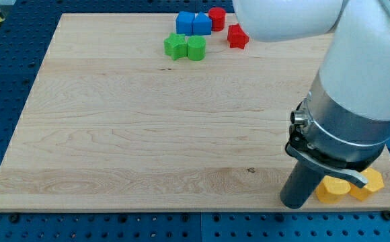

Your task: Slightly push the yellow heart into the yellow hexagon

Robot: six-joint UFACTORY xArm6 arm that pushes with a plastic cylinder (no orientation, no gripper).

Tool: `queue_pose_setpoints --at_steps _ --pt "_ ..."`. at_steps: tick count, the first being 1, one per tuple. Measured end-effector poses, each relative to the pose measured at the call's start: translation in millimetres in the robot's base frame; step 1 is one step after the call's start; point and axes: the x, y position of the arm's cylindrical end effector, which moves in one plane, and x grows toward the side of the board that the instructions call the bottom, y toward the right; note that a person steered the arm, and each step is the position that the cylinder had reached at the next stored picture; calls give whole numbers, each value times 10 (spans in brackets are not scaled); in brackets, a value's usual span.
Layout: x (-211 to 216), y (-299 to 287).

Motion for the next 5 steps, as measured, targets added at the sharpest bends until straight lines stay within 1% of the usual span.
queue_pose_setpoints --at_steps 2,5 --pt "0 102" --pt "-2 420"
